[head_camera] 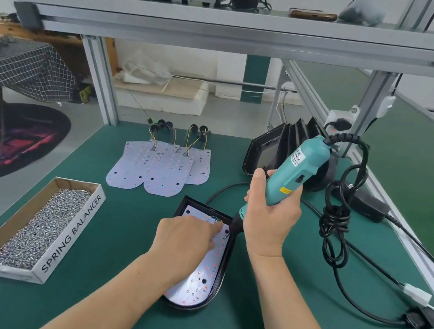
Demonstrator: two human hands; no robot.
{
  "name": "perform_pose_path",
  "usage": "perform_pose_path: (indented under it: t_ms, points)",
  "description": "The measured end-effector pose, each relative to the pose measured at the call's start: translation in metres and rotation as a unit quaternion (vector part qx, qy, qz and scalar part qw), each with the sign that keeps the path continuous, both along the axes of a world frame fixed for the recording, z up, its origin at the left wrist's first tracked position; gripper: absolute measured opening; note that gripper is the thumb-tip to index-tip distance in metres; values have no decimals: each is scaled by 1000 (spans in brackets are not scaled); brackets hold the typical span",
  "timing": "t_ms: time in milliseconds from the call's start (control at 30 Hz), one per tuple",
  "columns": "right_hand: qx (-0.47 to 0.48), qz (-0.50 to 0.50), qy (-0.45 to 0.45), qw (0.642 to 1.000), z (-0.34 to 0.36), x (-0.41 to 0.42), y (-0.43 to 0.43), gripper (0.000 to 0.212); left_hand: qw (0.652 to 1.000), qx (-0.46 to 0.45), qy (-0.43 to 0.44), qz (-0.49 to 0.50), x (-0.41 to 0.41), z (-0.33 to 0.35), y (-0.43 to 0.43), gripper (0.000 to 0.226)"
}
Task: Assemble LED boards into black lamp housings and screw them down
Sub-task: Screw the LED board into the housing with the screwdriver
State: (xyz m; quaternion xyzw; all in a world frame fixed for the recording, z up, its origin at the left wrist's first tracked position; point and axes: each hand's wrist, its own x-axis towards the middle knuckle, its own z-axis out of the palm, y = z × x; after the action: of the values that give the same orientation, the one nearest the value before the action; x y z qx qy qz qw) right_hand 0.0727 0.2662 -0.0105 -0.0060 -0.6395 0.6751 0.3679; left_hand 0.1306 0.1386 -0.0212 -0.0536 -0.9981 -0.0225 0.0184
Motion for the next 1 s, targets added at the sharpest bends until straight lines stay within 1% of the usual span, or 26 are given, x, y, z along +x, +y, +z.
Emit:
perform_pose_path:
  t_ms: [100,267,467,600,667,800,933,1000]
  points:
    - [-3,5,-11,1000,-1,1,0,20,1000,1,2,-2,-1,-1,0,42]
    - [3,17,-8,1000,2,2,-3,34,1000,5,3,-3,0,-2,1,43]
    - [16,25,-5,1000,3,4,-5,35,1000,6,5,-4,0,-3,2,46]
    - [10,48,-28,998,1,-1,-6,41,1000,0,7,-4,0,-2,2,45]
    - [23,53,-39,998,2,-2,-7,40,1000,-3,4,-6,0,-1,2,45]
    - [63,46,-31,996,5,3,-11,33,1000,2,-5,-2,3,1,4,45]
    - [30,75,-31,996,10,13,-2,40,999,23,-23,4,5,2,2,49]
    - [-27,72,-1,997,19,19,6,36,999,23,-26,9,6,1,2,48]
